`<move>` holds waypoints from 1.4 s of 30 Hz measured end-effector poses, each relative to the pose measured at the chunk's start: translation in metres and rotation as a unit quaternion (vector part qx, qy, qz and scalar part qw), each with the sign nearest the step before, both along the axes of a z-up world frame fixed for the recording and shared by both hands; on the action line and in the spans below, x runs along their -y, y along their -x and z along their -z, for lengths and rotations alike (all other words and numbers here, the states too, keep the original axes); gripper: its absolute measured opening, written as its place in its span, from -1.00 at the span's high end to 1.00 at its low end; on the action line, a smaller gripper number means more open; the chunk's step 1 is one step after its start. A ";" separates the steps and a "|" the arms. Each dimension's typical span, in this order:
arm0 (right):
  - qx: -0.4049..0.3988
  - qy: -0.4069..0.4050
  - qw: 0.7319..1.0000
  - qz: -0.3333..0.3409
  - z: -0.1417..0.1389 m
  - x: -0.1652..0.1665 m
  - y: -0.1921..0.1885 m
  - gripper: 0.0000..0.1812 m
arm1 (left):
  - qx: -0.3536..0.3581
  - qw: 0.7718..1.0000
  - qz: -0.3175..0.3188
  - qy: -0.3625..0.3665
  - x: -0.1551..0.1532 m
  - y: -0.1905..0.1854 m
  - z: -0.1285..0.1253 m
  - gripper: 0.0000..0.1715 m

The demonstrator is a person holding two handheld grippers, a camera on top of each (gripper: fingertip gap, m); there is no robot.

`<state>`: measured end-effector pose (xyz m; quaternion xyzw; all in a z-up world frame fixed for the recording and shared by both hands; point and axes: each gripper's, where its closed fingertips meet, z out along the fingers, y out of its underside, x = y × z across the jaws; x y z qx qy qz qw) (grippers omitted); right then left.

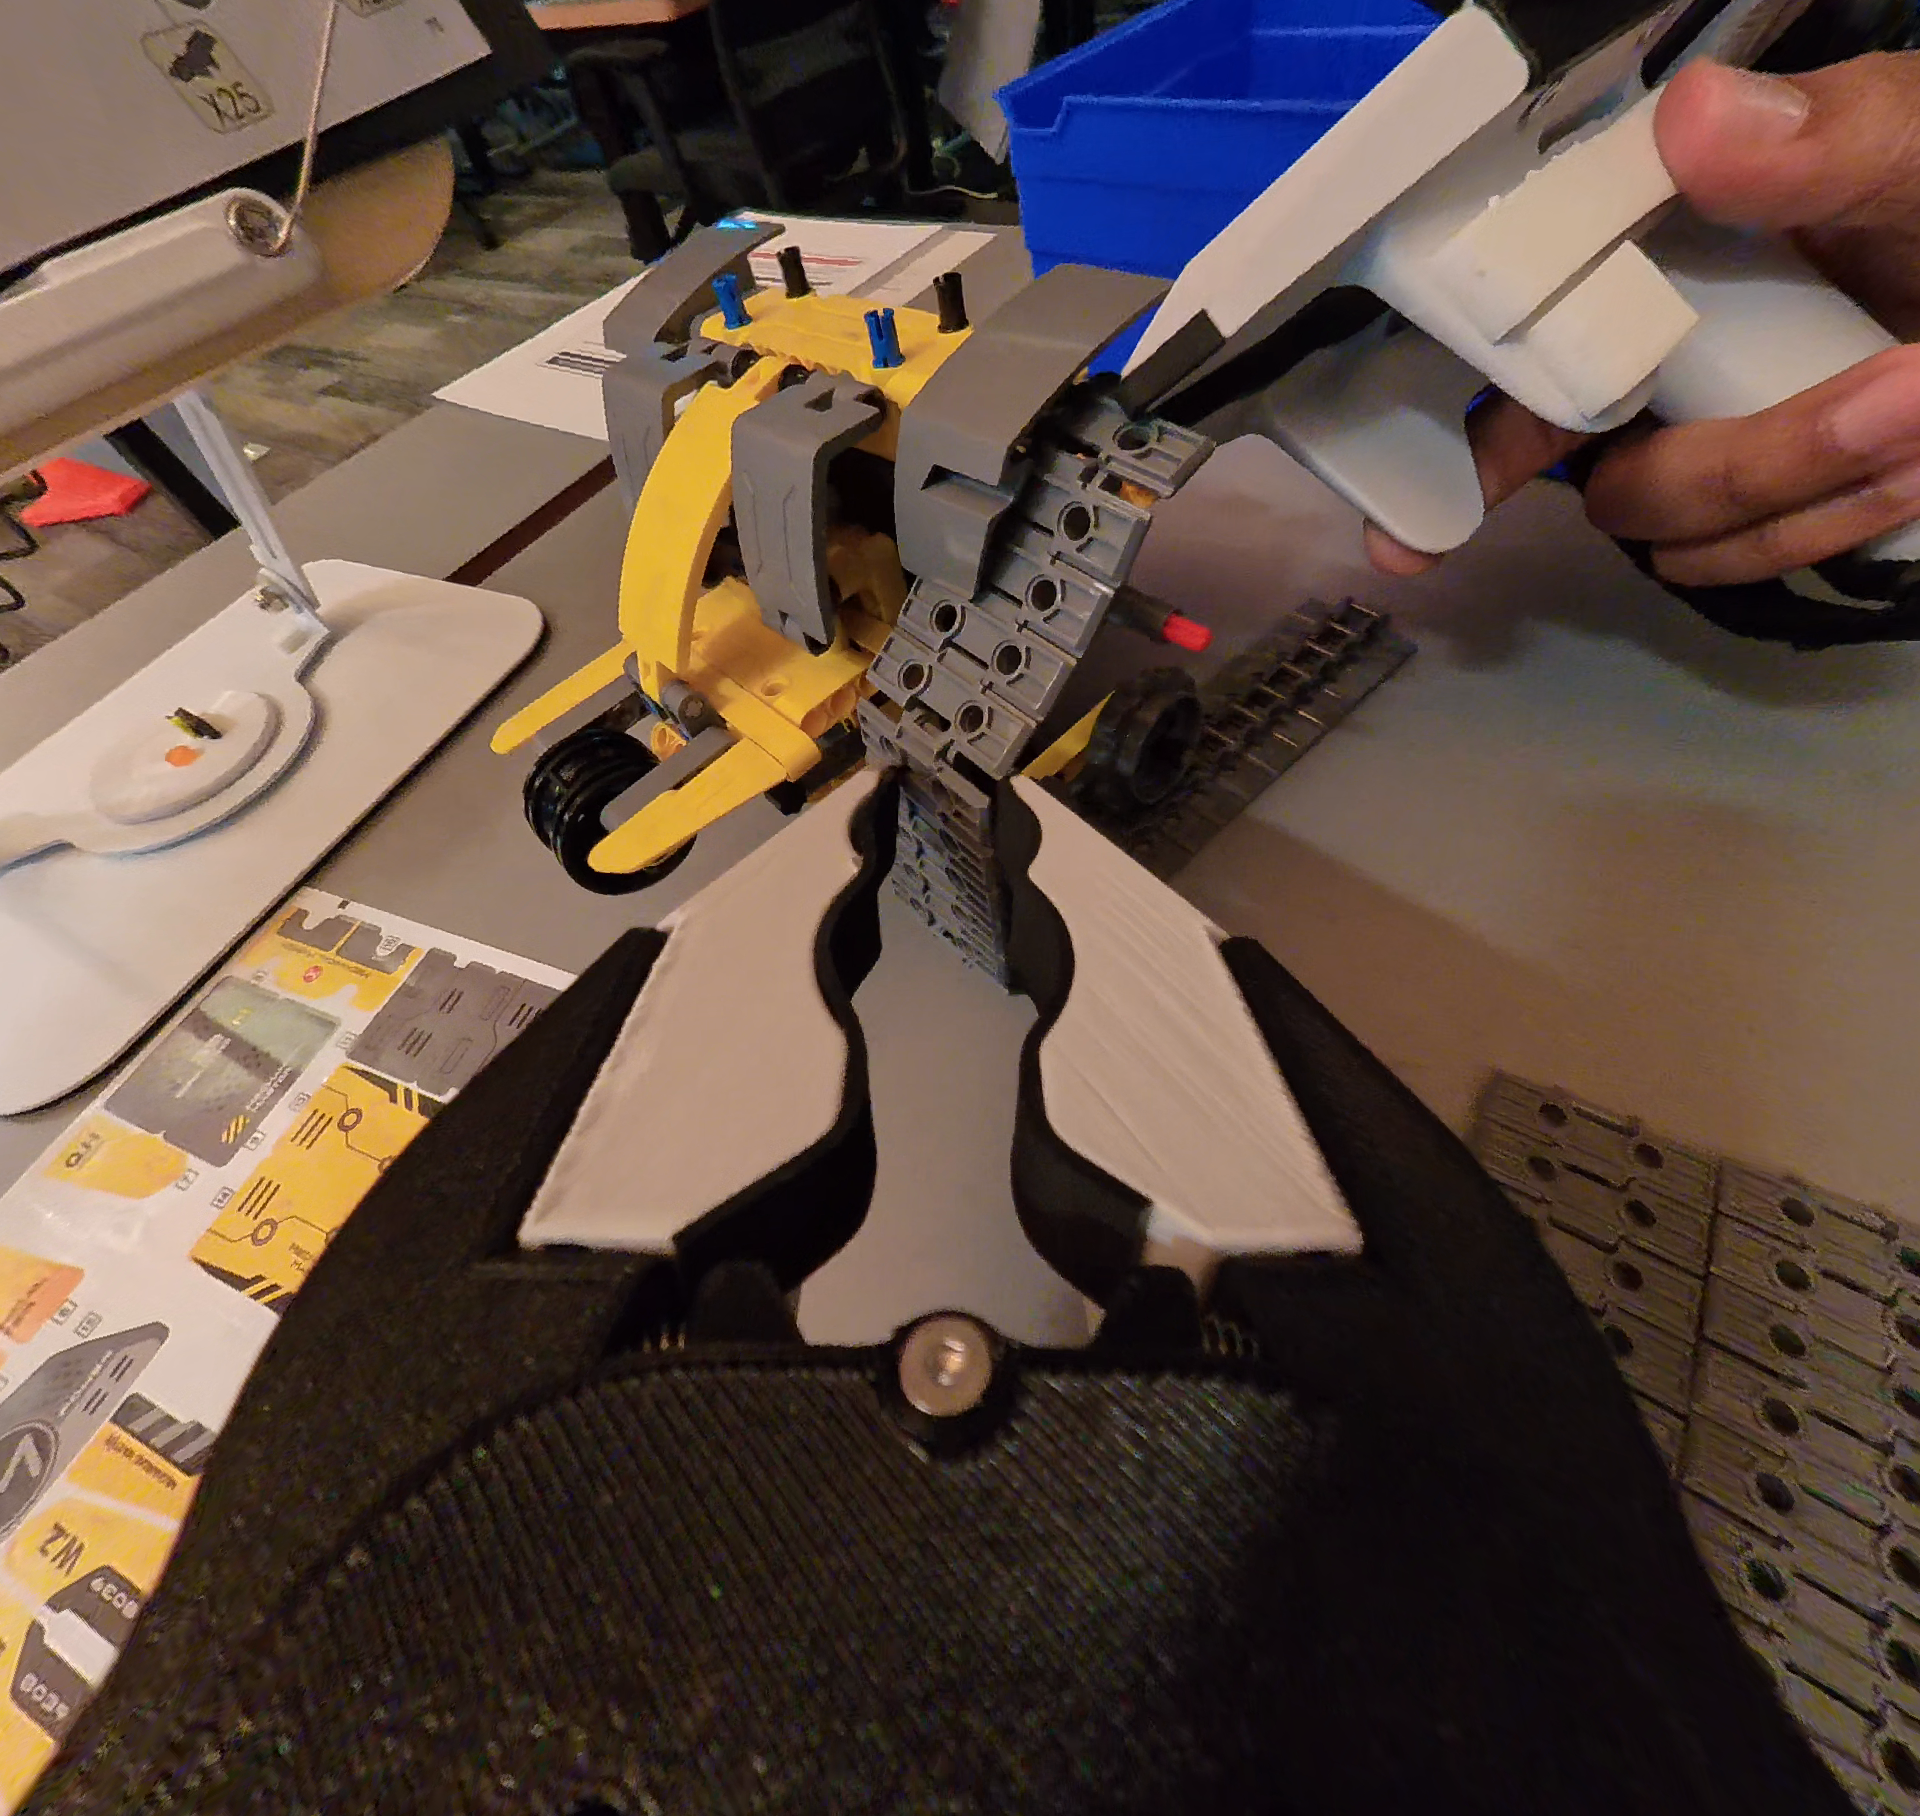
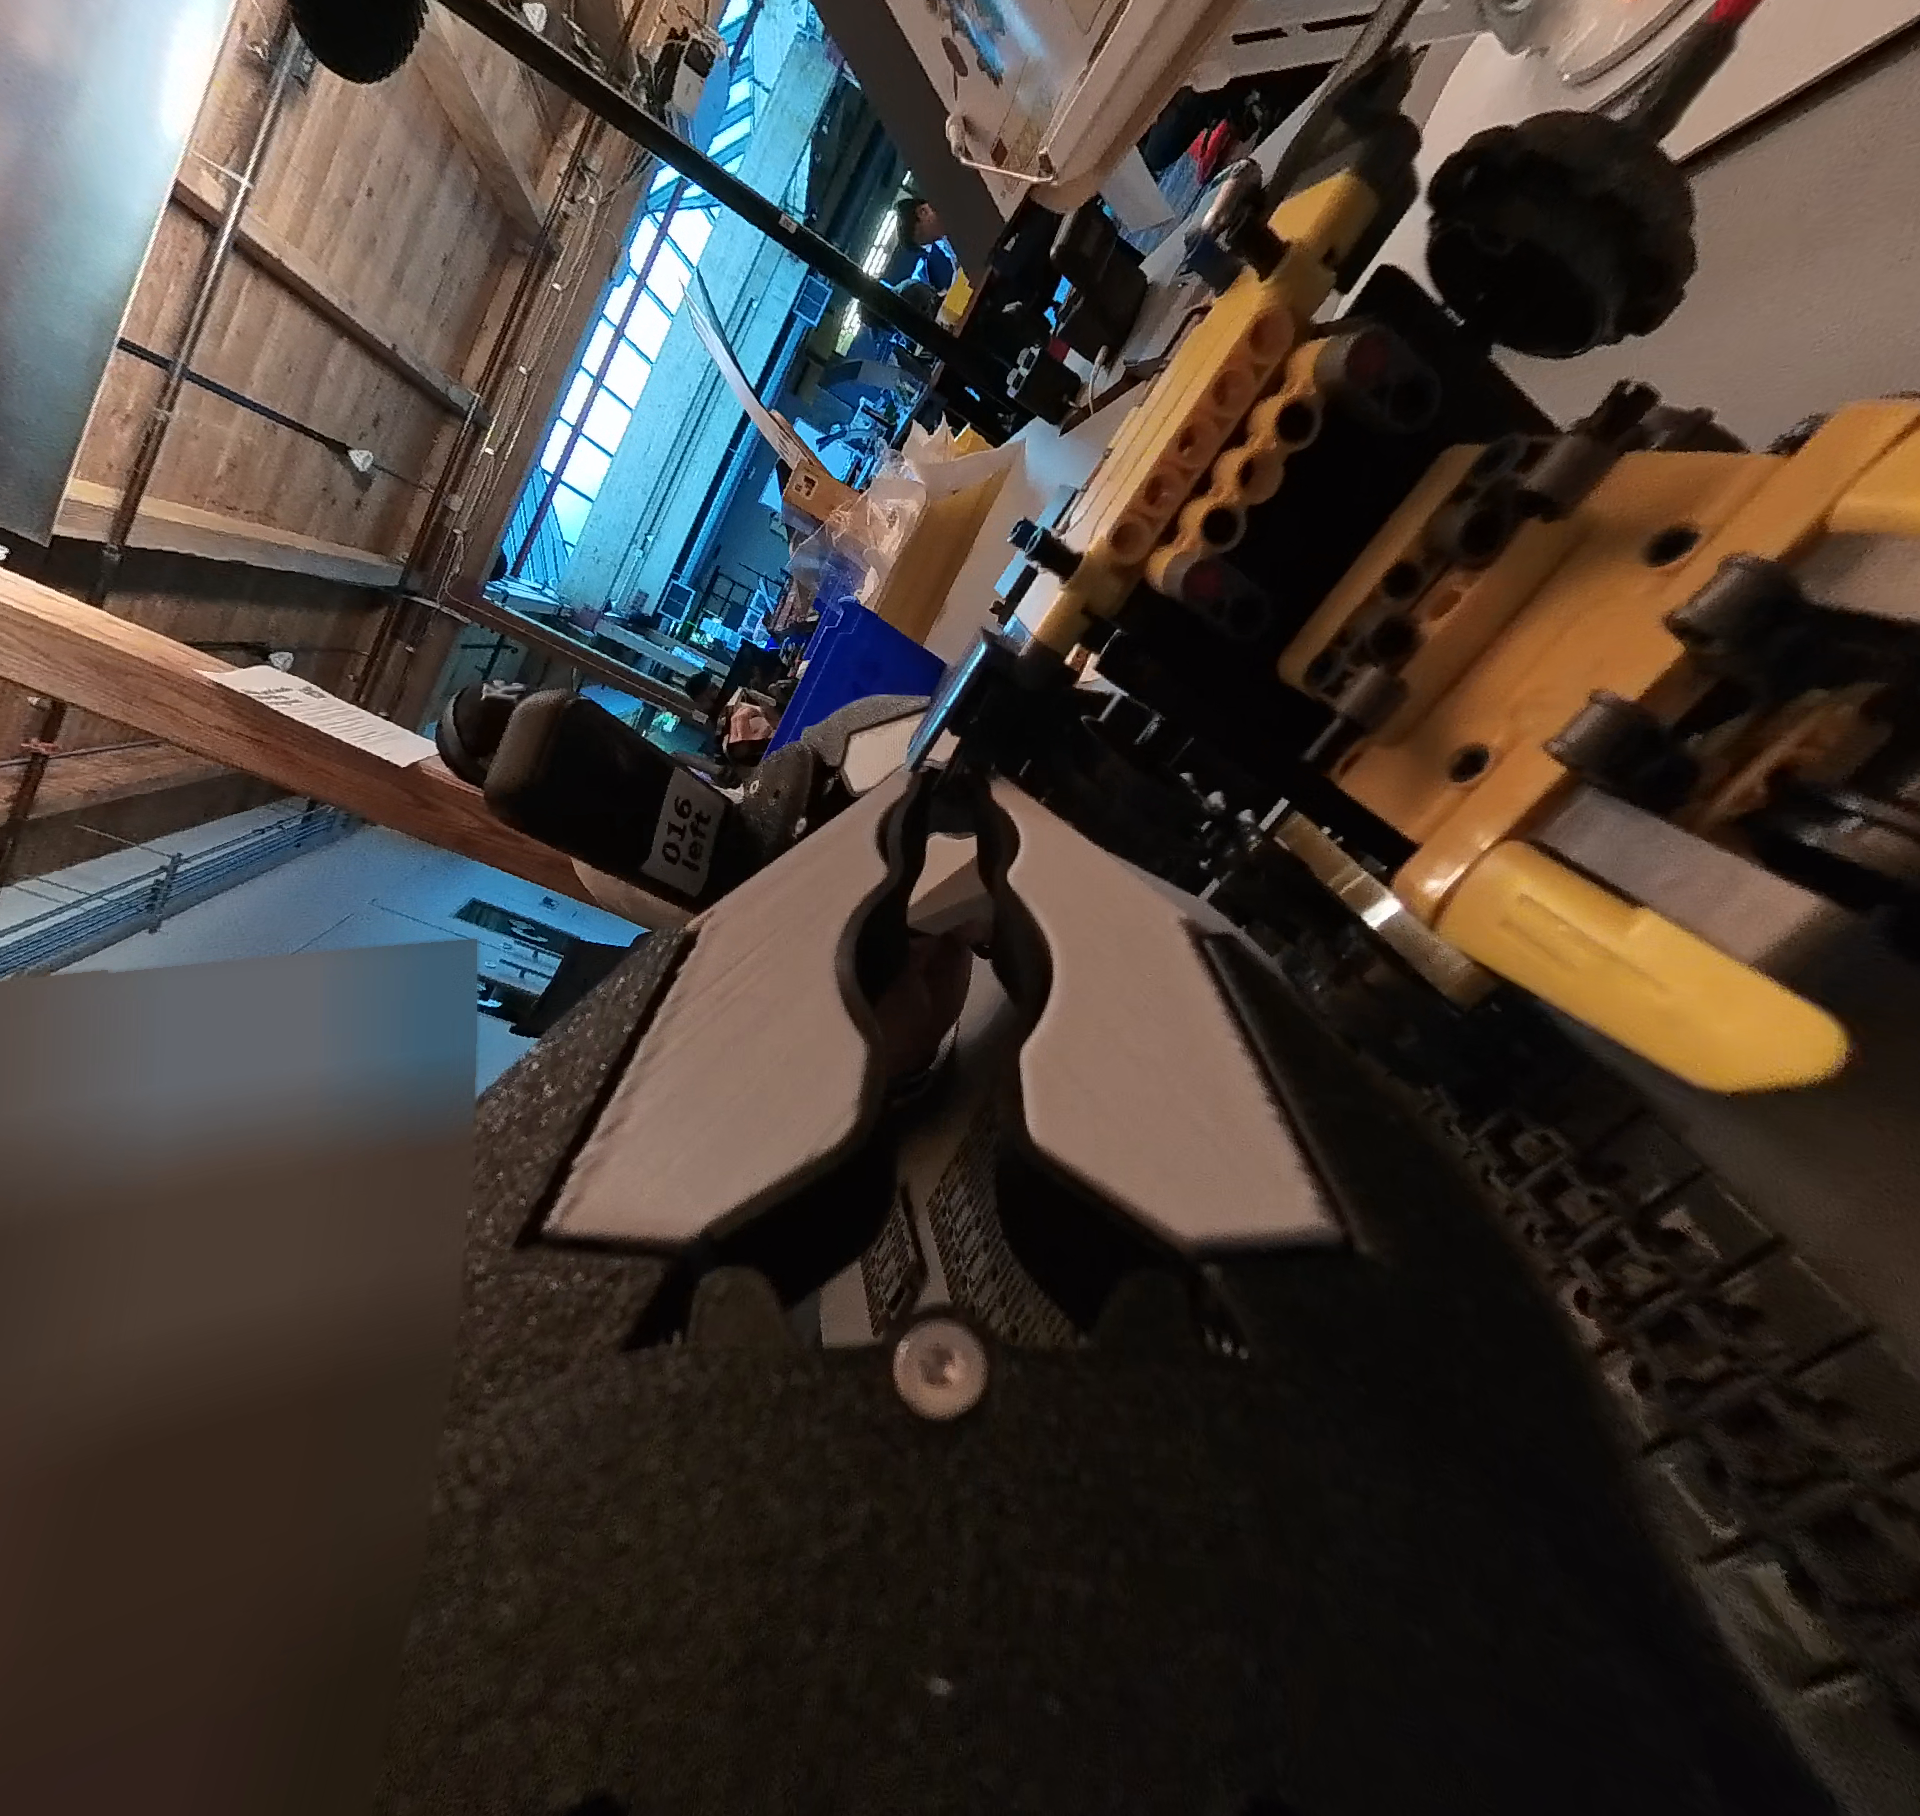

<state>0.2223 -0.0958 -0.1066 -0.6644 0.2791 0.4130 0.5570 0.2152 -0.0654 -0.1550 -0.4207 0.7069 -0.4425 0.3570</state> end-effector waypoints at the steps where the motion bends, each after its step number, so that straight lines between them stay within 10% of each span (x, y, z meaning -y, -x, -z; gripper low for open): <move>1: 0.000 0.000 1.000 -0.003 0.000 -0.001 0.000 0.92 | -0.001 1.000 -0.001 -0.001 -0.001 0.000 0.001 0.84; 18: 0.014 -0.013 1.000 -0.010 0.009 0.004 -0.006 0.93 | -0.003 1.000 0.021 -0.023 0.009 -0.009 0.003 0.48; 42: 0.061 -0.031 0.997 0.028 0.006 0.009 -0.011 0.92 | 0.001 0.987 0.148 0.066 0.023 -0.015 -0.013 0.56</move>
